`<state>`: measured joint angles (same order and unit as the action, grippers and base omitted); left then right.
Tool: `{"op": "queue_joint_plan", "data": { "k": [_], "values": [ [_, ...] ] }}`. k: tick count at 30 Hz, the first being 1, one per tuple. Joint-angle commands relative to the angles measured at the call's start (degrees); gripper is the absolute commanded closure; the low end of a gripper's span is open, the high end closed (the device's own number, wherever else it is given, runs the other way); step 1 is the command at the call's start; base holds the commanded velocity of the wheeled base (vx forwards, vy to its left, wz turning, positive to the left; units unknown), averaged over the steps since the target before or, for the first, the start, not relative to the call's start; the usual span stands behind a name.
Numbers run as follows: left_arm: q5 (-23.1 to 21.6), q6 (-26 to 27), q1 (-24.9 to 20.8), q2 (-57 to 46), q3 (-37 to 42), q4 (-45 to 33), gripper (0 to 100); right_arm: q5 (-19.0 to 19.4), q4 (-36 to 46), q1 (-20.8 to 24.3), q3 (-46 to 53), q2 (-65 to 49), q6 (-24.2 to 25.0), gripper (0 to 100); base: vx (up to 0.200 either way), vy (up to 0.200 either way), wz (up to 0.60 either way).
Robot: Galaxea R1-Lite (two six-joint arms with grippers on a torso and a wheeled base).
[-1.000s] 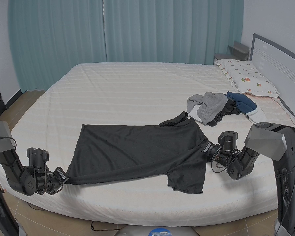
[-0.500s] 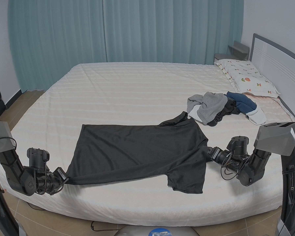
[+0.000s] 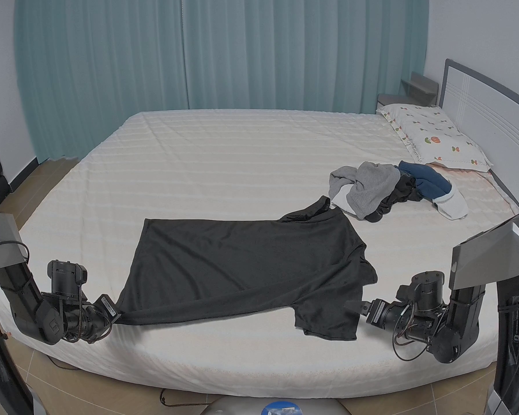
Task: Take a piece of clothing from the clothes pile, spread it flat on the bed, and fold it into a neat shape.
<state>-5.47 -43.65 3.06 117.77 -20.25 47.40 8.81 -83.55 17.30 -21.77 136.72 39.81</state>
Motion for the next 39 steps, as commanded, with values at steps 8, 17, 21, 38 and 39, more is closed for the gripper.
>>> {"op": "queue_joint_plan", "data": {
  "k": [8, 17, 21, 38, 39],
  "values": [
    [-0.1, 0.1, 0.0, 0.2, -0.1, 0.1, 100, -0.2, 1.0, 2.7, -4.2, 2.7, -0.2, 0, 0.000, 0.000, 0.00],
    [-0.1, 0.1, 0.0, 0.7, -0.1, 0.1, 100, -0.6, 3.6, 3.7, -7.7, 5.0, -0.9, 100, 0.000, 0.000, 0.00],
    [-0.1, 0.1, 0.0, 0.7, 0.0, 0.1, 100, -0.6, 3.6, 3.9, -6.4, 4.3, -1.1, 100, 0.000, 0.000, 0.00],
    [0.5, 5.3, 0.1, 0.9, 1.8, 0.1, 100, 0.2, 2.6, -0.1, 15.5, -7.9, -3.9, 100, 0.000, 0.000, 0.00],
    [0.7, 5.9, 0.1, 0.9, 2.2, 0.1, 100, 0.2, 2.5, -0.1, 16.3, -8.0, -3.8, 100, 0.000, 0.000, 0.00]
  ]
}}
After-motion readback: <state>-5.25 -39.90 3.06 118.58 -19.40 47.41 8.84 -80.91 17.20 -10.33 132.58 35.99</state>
